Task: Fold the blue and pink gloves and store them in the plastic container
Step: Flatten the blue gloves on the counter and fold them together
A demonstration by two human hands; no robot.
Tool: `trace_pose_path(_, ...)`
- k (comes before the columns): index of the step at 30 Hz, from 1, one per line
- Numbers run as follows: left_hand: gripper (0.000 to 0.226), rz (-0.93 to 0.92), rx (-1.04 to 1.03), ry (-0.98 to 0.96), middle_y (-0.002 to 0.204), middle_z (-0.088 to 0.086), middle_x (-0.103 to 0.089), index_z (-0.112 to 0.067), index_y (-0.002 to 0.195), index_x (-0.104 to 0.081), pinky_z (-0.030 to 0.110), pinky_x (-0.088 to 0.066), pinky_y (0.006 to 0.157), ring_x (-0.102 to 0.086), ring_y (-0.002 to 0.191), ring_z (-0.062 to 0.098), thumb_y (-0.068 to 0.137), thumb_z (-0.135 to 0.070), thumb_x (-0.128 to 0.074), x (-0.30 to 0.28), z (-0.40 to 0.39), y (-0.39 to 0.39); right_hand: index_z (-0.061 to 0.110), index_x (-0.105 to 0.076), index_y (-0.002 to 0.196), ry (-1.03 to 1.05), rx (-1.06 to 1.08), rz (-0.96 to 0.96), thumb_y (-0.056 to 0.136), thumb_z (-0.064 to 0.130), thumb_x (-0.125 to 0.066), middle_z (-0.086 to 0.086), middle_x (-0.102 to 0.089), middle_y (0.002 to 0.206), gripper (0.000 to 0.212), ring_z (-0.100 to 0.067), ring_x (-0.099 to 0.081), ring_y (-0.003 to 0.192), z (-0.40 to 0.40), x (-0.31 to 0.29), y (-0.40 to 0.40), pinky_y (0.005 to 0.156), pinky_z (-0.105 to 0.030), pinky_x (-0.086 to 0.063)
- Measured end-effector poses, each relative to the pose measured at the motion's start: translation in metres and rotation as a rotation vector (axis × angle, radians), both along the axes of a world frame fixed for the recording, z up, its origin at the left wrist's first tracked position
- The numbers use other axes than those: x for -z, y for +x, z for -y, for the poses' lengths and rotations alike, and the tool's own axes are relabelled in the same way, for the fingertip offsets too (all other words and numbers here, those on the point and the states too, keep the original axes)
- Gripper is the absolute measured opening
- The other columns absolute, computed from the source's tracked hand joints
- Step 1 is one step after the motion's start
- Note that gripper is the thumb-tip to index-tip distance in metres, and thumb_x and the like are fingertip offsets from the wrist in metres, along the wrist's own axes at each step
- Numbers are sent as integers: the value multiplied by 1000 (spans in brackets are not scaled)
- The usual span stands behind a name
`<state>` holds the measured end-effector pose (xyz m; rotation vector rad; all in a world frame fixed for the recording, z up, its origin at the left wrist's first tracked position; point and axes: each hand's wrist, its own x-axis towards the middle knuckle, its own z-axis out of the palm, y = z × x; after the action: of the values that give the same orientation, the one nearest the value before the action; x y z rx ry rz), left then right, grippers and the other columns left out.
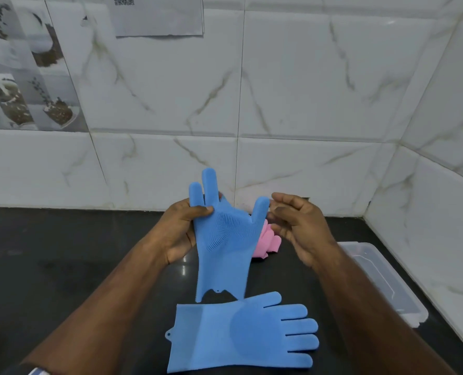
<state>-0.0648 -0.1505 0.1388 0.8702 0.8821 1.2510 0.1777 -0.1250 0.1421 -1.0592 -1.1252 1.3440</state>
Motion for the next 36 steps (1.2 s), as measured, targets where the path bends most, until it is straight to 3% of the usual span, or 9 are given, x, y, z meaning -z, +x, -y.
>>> trace_pose_path(4, 30, -112, -63, 101, 110, 11, -73, -9, 115, -70, 38, -58, 87, -67, 103, 28, 90, 2, -57, -4, 7, 9, 15, -68, 107, -54, 1, 52, 90, 21, -69, -12, -72, 98, 18, -21, -68, 78, 9, -2, 2, 68, -32, -56)
trace_pose_path(7, 22, -417, -127, 278, 95, 5, -72, -11, 100, -73, 37, -53, 84, -66, 90, 20, 81, -6, -64, -5, 15, 27, 16, -64, 114, -145, -140, 55, 80, 57, -67, -12, -73, 104, 54, -26, -73, 89, 16, -3, -1, 73, -40, -58)
trace_pose_path(10, 31, -756, -49, 465, 77, -15, -67, -25, 84, -69, 17, -47, 69, -59, 73, -1, 86, 5, -61, -3, 28, 48, 16, -54, 131, -206, -222, -121, 71, 71, -62, -14, -66, 123, 82, -33, -69, 105, 15, -3, 1, 87, -53, -56)
trace_pose_path(14, 30, -953, 162, 632, 104, -3, -72, -26, 100, -74, 20, -49, 90, -65, 104, 8, 83, -8, -57, 2, 43, 65, 14, -60, 120, -236, -270, -254, 66, 58, -81, -16, -63, 128, 72, -37, -64, 115, 19, -8, 4, 98, -60, -48)
trace_pose_path(17, 25, -1098, 246, 663, 110, -2, -67, -15, 104, -72, 38, -50, 91, -64, 100, 18, 83, -15, -59, 6, 45, 71, 18, -60, 124, -149, -210, -70, 75, 24, -81, -18, -63, 126, 54, -35, -66, 111, 24, -8, -1, 91, -56, -54)
trace_pose_path(22, 23, -945, 234, 594, 128, -19, -66, -35, 107, -76, 28, -41, 108, -49, 131, -3, 85, -40, -75, 17, 52, 73, 9, -68, 108, 51, -46, 197, 83, -7, -57, -12, -75, 101, 32, -30, -73, 93, 31, -6, 1, 87, -53, -57)
trace_pose_path(26, 20, -654, -266, 432, 110, -10, -71, -31, 101, -75, 33, -52, 89, -65, 105, 6, 86, -41, -67, 37, 43, 64, 3, -66, 111, 82, -109, 122, 86, -11, -53, -16, -74, 106, 31, -34, -70, 102, 33, -13, 12, 94, -54, -53)
trace_pose_path(31, 39, -707, 51, 304, 130, -18, -60, -30, 131, -57, 8, -46, 83, -56, 111, -12, 95, -22, -67, 45, 35, 49, 4, -62, 117, 67, -223, -11, 89, -10, -54, -20, -70, 115, 33, -41, -68, 104, 32, -21, 16, 94, -52, -54)
trace_pose_path(36, 15, -599, 62, 248, 95, 14, -72, -11, 102, -68, 31, -53, 73, -65, 82, 14, 92, -22, -70, 32, 25, 42, 4, -64, 113, 57, -217, -48, 87, -9, -60, -20, -71, 110, 30, -36, -70, 94, 30, -21, 27, 87, -46, -57)
